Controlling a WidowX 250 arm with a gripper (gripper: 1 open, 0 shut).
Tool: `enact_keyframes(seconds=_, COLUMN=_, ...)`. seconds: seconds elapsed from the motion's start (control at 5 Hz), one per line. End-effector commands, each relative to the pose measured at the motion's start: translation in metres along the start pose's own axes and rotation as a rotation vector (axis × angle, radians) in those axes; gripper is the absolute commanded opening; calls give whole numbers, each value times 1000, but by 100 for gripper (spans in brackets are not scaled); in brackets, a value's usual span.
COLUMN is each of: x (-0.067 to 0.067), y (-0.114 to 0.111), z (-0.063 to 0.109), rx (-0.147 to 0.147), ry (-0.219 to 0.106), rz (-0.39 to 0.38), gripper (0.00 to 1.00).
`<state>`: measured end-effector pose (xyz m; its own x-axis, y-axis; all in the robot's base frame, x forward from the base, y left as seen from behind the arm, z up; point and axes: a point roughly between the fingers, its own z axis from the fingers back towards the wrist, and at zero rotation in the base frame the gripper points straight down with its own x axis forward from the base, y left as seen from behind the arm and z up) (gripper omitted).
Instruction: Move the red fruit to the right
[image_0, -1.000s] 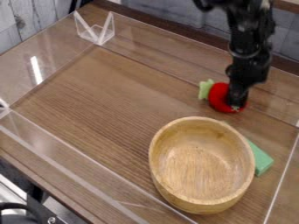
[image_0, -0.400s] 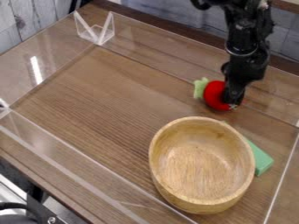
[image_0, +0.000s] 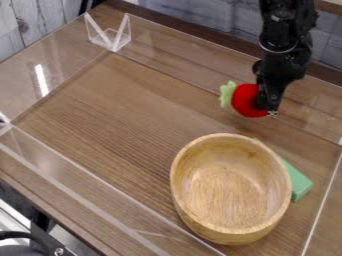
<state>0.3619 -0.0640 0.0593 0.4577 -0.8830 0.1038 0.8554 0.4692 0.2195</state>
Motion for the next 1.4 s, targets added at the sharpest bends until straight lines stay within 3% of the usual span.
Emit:
enact_keyframes(seconds=0.0, x=0, y=22, z=18, rx=65, ry=-41, rz=94, gripper=0)
enact_keyframes(seconds=0.4, x=3, y=20, z=-5, rx=36, ry=-68, rz=84, gripper=0)
enact_keyframes(seconds=0.6, x=3, y=21, z=0, rx=40, ry=-82, rz=83, gripper=0)
enact_keyframes(seconds=1.0, x=-15, y=25, z=15, rx=77, ry=-60, rz=269, gripper=0)
enact_keyframes(seconds=1.2, x=-20, y=34, z=30, rx=85, ry=-69, rz=293, gripper=0)
